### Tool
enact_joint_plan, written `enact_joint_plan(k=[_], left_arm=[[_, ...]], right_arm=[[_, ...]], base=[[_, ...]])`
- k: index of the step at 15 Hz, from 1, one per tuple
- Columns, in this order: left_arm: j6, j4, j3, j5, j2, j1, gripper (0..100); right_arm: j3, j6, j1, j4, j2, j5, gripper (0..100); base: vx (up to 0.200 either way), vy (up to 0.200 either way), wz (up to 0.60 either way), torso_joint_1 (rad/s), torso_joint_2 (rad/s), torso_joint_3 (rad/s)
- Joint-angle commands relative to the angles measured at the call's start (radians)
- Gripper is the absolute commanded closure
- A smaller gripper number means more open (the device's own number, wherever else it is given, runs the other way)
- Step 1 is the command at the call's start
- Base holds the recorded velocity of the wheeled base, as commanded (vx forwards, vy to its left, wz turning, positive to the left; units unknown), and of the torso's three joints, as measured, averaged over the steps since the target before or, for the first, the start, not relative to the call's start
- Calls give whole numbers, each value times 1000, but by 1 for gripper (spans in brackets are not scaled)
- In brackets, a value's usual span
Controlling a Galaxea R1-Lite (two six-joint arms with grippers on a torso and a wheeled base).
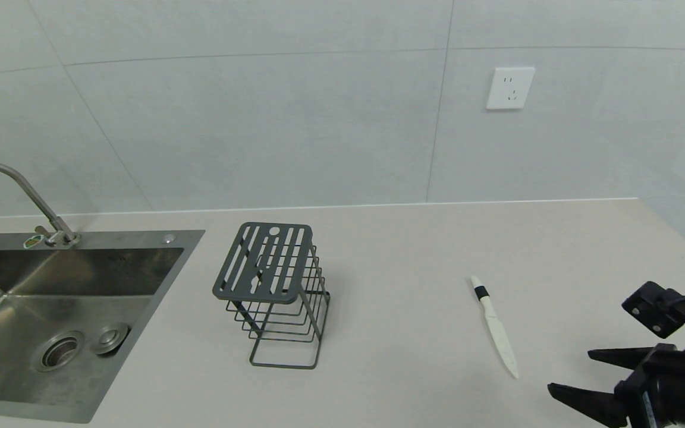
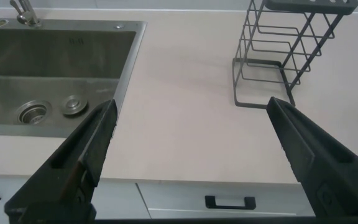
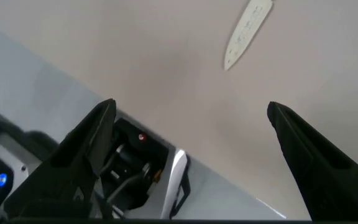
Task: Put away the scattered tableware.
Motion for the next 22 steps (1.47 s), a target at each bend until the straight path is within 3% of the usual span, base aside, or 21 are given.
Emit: enact_joint_plan(k=[1,4,6,7,11,15,22], left_arm=[[-2,0,0,0,1,0,0],[-2,0,0,0,1,0,0],[-2,0,0,0,1,0,0],[-2,0,0,0,1,0,0],[-2,0,0,0,1,0,0],[-2,0,0,0,1,0,0],[-2,0,0,0,1,0,0]], right_arm=[[-21,38,23,-23,138,-34,0],[-129,152,92,-24,245,-118,0],[-264,338,166,-15,316,-206,0],[-311,365,172,-14,359,-269,0],[-343,321,170,-12,472,-396,0],[-383,315,150,-32,600,-460,0],[-463,285,135,-46,672,-467,0]], base=[[0,0,0,0,0,0],[0,0,0,0,0,0],[0,0,0,0,0,0],[0,0,0,0,0,0],[0,0,0,0,0,0],[0,0,0,0,0,0],[0,0,0,0,0,0]])
